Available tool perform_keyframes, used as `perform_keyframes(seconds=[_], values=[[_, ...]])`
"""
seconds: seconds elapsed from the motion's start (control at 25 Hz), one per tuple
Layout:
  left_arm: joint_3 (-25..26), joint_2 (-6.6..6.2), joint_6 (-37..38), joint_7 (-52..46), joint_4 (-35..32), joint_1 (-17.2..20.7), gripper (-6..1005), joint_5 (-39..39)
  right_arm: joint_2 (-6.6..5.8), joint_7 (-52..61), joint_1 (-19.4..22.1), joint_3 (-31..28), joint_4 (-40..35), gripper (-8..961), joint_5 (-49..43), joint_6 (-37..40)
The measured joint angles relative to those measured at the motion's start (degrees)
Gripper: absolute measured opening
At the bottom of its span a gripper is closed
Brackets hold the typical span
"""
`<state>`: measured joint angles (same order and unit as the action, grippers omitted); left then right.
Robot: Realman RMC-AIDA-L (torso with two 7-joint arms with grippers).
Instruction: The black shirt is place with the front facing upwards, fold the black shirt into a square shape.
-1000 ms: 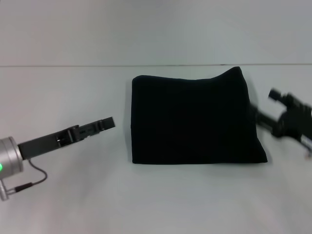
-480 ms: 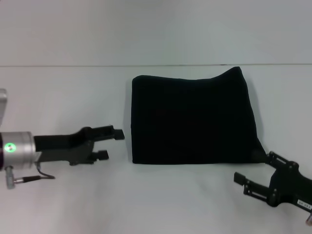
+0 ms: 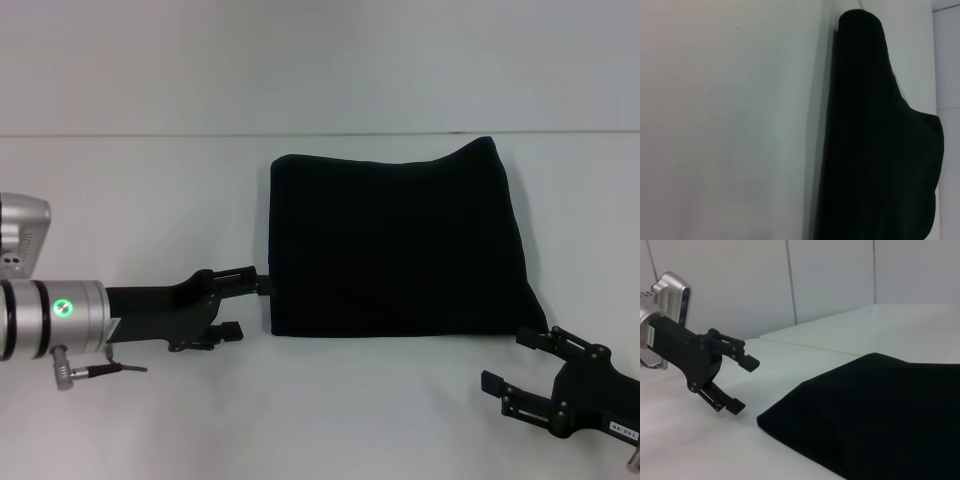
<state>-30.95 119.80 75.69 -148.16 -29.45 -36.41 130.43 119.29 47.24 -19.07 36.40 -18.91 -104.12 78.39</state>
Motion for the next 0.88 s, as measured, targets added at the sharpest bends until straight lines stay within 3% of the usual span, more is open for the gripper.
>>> perform_keyframes(seconds=[0.88], values=[[-0.1,3.08,-9.6,0.2,5.4,-4.7,912,-0.1,0.12,0.0,0.0,0.0,-0.1,856,0.0,0.4]])
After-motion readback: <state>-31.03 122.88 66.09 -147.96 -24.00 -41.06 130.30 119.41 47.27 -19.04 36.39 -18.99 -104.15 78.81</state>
